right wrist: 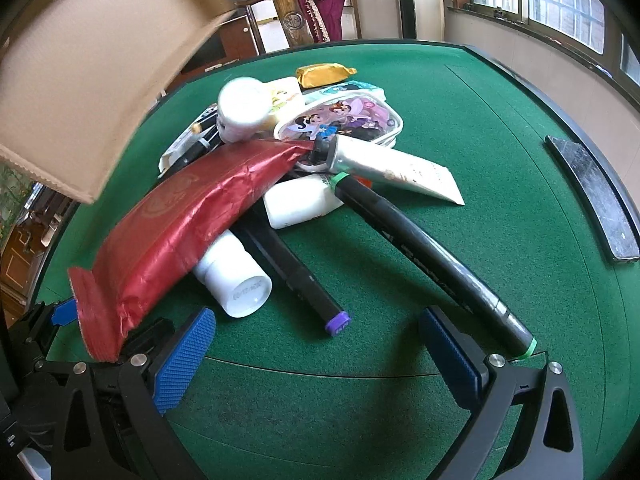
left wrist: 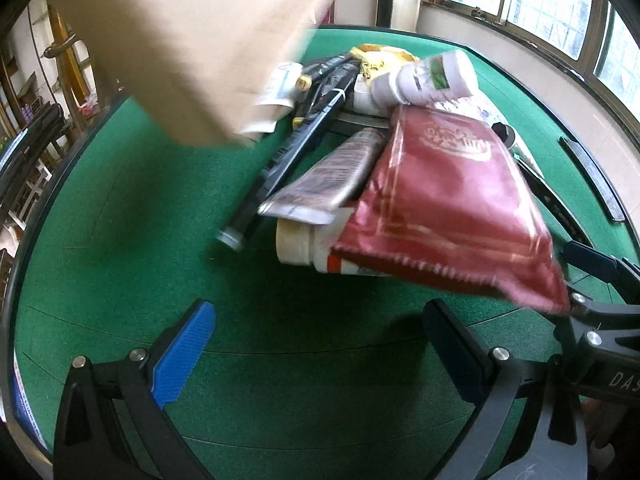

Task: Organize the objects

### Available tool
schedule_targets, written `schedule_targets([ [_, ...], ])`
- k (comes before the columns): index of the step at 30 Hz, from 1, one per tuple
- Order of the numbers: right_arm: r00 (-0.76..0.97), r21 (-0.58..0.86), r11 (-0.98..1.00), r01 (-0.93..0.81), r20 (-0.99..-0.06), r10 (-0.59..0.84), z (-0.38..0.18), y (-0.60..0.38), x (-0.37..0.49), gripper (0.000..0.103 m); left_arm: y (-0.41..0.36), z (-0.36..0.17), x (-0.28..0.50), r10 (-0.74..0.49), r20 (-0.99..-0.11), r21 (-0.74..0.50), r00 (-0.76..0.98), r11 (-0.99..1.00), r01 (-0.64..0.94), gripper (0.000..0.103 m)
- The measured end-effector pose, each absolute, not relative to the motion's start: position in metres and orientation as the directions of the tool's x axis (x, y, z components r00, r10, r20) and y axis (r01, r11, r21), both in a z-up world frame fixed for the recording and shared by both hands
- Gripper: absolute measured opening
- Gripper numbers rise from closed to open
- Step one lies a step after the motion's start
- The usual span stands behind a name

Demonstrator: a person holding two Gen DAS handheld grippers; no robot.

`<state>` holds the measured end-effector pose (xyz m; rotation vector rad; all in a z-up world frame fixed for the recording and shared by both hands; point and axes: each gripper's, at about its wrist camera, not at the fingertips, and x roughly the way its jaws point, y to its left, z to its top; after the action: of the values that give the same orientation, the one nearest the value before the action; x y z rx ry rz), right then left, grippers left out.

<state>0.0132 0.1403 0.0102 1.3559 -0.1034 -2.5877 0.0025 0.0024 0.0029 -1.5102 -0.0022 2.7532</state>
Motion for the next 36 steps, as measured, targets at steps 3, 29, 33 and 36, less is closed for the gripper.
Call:
schedule_targets([
  [3,-0.551,0.162,-0.974,0.159,-0.804,-0.224,0.0102,0.1403,0.0133,0.103,0.0024,0.003,0.0023,0.002,-0.843,-0.002,-0.537,-1.0,-0.001,0.103],
  [29,-0.551,0.162,-0.974,0.159,-0.804,-0.224,0.0101,0.1404,0.0131,0.103,0.0026,0.003,0.0026,0.002,-0.843,-0.002,-0.537,-1.0,-0.001,0.103],
  [33,-0.55,0.161,-0.974,0.16,-0.805,-0.223,0.0102,0.1393,0.0117,0.103,0.0026,0.003,0.0028,0.002,-0.844,-0.002,-0.537,-1.0,-0.001,0.103],
  [36,-0.543,0.133,-0.977,0.17,-0.814,-0.205,0.0083,0.1352,0.0072,0.103,0.003,0.0032,0.003,0.001,-0.843,-0.001,-0.537,-1.0,-0.001,0.103],
])
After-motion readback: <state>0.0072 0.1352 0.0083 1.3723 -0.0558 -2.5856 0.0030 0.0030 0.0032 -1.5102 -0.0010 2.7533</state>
